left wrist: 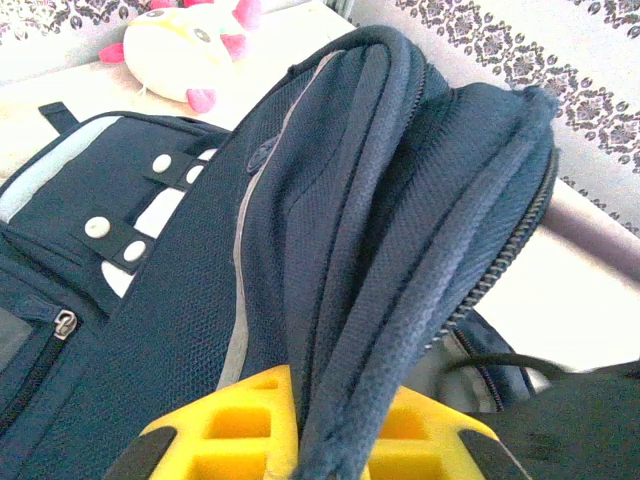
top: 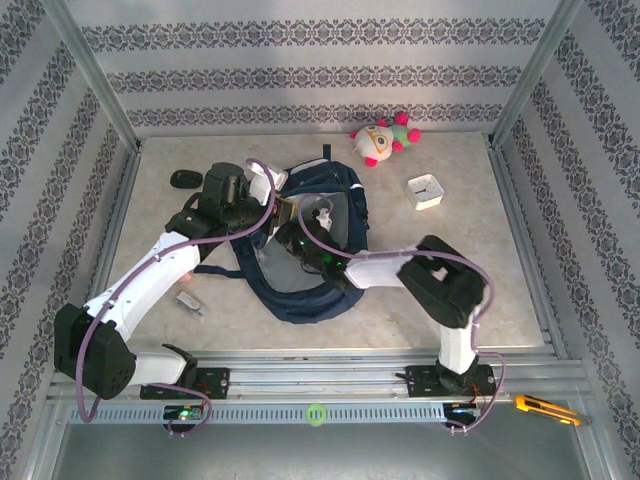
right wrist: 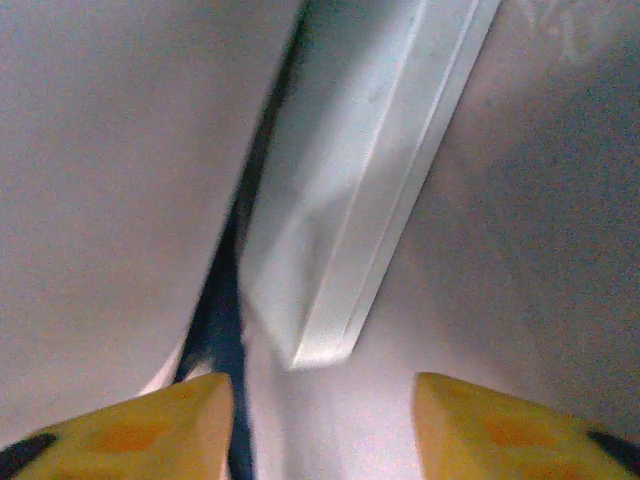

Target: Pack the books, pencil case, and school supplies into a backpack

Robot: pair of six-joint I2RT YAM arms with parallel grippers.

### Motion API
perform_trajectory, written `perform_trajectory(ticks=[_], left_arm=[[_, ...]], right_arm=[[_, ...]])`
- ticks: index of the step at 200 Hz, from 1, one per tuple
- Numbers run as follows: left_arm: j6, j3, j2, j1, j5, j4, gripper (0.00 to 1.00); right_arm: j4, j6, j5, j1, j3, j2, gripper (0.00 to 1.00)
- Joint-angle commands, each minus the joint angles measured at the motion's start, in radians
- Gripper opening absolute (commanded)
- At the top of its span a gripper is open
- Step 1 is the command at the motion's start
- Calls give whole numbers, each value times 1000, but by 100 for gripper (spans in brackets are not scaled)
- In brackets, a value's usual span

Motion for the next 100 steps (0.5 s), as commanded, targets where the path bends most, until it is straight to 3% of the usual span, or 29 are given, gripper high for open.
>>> perform_trajectory(ticks=[1, 46, 68, 100], left_arm=[[46, 30, -48, -1, 12, 97, 0], [58, 28, -40, 2, 46, 35, 0], [120, -4, -55, 2, 26, 32, 0], [238, -72, -72, 4, 42, 76, 0]], right_arm=[[-40, -103, -10, 36, -95, -183, 60], [-206, -263, -60, 51, -205, -455, 76], [-192, -309, -39, 37, -235, -581, 83], [-178, -238, -37, -22, -208, -664, 88]])
